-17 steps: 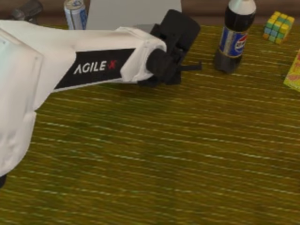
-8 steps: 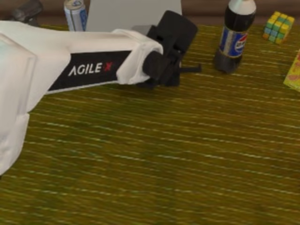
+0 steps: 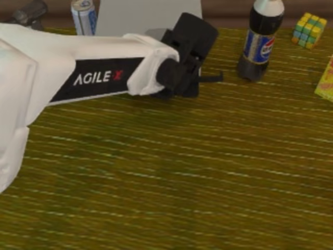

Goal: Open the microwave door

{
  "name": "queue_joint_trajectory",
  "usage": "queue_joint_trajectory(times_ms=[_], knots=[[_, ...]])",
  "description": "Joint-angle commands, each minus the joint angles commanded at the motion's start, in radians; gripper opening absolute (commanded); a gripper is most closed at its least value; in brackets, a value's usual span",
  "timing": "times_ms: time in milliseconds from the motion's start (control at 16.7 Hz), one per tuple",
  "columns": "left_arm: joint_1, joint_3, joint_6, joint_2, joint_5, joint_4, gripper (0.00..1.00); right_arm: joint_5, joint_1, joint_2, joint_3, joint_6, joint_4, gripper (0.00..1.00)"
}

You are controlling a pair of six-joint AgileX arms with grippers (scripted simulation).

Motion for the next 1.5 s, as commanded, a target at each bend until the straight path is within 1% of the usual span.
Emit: queue_joint_trajectory(times_ms=[1140,1500], knots=[[0.000,0.000,0.000,0.000,0.000,0.000,0.00,0.000,0.000,0.000,0.000,0.000,0.000,1.00],[0.002,-0.042,0.032,-0.031,0.025,0.034,0.00,0.000,0.000,0.000,0.000,0.000,0.000,1.00]])
